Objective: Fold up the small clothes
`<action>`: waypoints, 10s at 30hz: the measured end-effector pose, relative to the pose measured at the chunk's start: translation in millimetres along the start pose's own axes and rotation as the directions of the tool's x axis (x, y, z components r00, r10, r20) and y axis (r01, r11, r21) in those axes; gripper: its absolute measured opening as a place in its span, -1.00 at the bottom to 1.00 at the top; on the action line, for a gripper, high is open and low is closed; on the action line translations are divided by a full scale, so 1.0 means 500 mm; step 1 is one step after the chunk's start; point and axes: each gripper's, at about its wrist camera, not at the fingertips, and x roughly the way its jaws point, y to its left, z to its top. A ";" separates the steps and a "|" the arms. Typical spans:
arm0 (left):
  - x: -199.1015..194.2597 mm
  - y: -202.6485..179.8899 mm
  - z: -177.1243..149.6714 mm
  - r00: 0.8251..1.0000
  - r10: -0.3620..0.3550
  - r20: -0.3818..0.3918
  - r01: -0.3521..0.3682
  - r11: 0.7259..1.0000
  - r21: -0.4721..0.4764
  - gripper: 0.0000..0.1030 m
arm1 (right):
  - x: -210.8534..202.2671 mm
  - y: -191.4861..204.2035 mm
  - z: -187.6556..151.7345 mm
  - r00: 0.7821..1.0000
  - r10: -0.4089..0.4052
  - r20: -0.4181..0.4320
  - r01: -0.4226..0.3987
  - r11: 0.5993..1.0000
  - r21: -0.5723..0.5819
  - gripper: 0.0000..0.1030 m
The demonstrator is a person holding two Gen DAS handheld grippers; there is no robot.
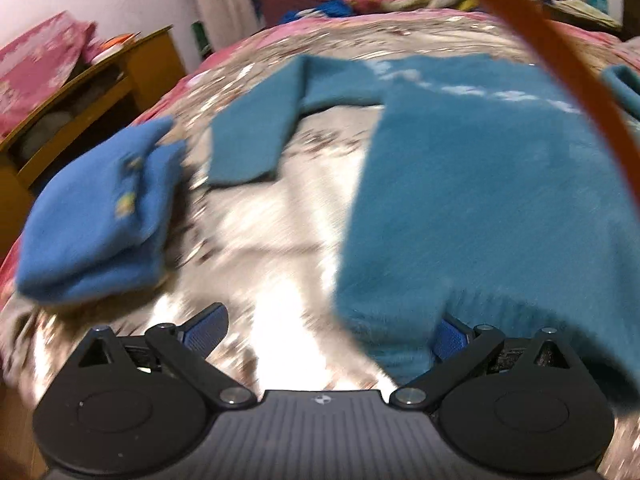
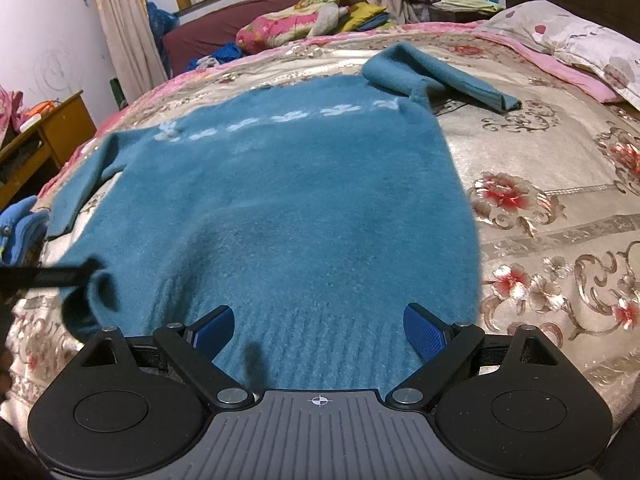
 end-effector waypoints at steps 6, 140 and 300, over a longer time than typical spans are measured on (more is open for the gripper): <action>-0.032 0.034 -0.028 1.000 0.016 -0.001 -0.016 0.999 -0.031 1.00 | -0.014 -0.020 -0.005 1.000 -0.014 0.008 0.014 1.000 0.003 0.79; 0.029 -0.494 0.184 0.871 -0.491 0.032 0.446 0.816 0.367 1.00 | 0.147 -0.262 0.272 0.993 -0.101 0.063 0.100 0.995 0.022 -0.46; 0.178 -0.095 0.186 0.823 -0.532 0.197 0.531 0.845 0.067 1.00 | 0.521 0.312 0.528 0.882 0.298 -0.364 -0.468 0.632 -0.617 -0.87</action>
